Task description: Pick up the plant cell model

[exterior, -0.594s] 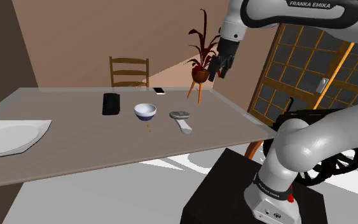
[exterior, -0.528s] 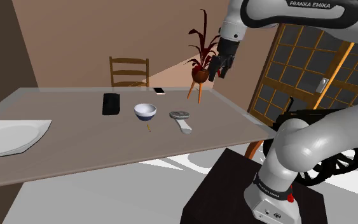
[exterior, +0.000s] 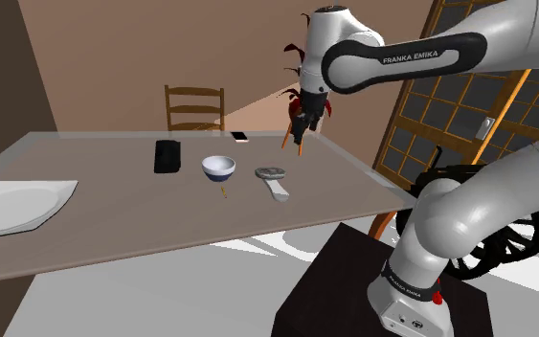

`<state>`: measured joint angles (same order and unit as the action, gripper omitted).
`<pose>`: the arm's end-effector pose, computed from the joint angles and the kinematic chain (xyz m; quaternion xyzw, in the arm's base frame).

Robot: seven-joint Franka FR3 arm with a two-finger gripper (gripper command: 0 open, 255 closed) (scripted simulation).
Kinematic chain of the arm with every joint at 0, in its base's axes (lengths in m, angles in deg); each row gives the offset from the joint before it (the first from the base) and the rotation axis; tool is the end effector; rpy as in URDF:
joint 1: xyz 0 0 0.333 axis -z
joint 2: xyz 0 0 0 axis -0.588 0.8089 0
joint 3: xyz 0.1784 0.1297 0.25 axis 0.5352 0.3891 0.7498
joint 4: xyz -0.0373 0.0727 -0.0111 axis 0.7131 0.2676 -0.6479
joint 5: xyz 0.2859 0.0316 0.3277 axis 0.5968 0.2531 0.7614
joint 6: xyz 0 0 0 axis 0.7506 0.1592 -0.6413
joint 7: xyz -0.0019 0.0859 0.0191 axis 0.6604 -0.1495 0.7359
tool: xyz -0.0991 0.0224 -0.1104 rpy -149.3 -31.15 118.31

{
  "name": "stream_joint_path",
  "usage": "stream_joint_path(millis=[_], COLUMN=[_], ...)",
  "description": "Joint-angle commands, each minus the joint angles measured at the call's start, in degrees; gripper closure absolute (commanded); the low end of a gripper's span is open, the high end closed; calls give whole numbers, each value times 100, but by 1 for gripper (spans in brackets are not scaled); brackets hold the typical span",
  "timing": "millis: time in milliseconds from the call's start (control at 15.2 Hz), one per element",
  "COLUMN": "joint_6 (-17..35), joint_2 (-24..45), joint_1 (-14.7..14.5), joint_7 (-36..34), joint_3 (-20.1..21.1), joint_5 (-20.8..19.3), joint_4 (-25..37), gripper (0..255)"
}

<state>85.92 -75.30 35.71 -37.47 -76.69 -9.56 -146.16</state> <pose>0.4225 -0.0166 0.4988 0.9886 -0.0004 0.0594 0.1385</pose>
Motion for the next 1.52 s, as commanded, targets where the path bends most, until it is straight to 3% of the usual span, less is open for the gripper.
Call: stream_joint_path(millis=[0,330,660,990,1452], joint_6=[395,1229,1683,1590,948], joint_2=[301,1233,2350,3592,5344], joint_1=[48,322,655,790,623], joint_7=[-134,-657,-1527,-2481,-3321], joint_3=[191,609,969,1087,819], joint_5=[-396,-1629,-3277,-5106,-7301], joint_4=[-139,-263,-88,374,1312], gripper=[0,0,0,0,0])
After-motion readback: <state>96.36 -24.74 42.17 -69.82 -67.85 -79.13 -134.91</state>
